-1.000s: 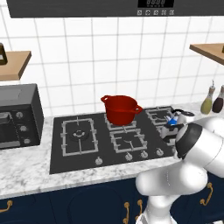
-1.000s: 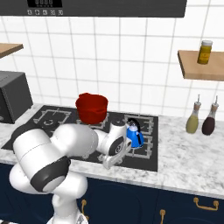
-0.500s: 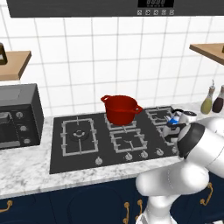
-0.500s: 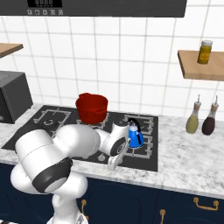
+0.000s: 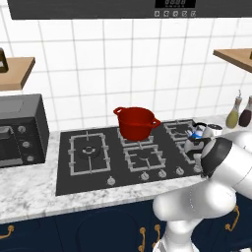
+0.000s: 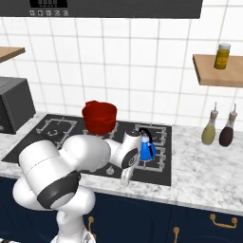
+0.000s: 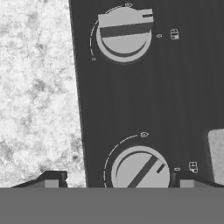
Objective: Pick the kettle from the counter and place it on a stove burner. Then turn the burner on.
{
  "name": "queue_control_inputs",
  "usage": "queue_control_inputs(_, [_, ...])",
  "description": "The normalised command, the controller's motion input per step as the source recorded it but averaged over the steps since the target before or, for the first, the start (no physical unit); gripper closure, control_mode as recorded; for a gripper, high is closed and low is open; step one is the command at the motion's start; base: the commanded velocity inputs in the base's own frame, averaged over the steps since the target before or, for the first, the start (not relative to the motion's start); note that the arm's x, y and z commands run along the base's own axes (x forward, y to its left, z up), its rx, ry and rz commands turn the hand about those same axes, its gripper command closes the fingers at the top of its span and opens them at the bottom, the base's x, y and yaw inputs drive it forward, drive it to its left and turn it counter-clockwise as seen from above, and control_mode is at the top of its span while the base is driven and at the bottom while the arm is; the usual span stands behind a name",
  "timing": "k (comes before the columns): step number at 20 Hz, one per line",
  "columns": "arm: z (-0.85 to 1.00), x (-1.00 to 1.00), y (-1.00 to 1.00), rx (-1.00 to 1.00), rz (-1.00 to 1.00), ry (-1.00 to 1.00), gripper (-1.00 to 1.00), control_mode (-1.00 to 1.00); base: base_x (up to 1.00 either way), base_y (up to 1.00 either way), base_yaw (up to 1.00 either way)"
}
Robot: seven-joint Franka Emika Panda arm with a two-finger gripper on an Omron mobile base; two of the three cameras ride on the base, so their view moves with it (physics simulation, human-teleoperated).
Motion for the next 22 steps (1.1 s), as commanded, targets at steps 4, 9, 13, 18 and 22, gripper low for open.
queue_control_inputs(4, [0.29, -0.01, 0.04, -0.01, 0.15, -0.1, -1.0, -1.0, 0.0, 0.0, 0.0])
queue_control_inputs(9, [0.3, 0.0, 0.08, -0.03, 0.15, -0.12, -1.0, -1.0, 0.0, 0.0, 0.0])
queue_control_inputs(13, [0.38, 0.0, 0.04, -0.02, 0.15, -0.11, -1.0, -1.0, 0.0, 0.0, 0.0])
queue_control_inputs(18, [0.64, 0.0, 0.0, 0.0, 0.13, -0.15, -1.0, -1.0, 0.0, 0.0, 0.0])
queue_control_inputs(22, [0.84, 0.0, 0.05, -0.04, 0.13, -0.22, -1.0, -1.0, 0.0, 0.0, 0.0])
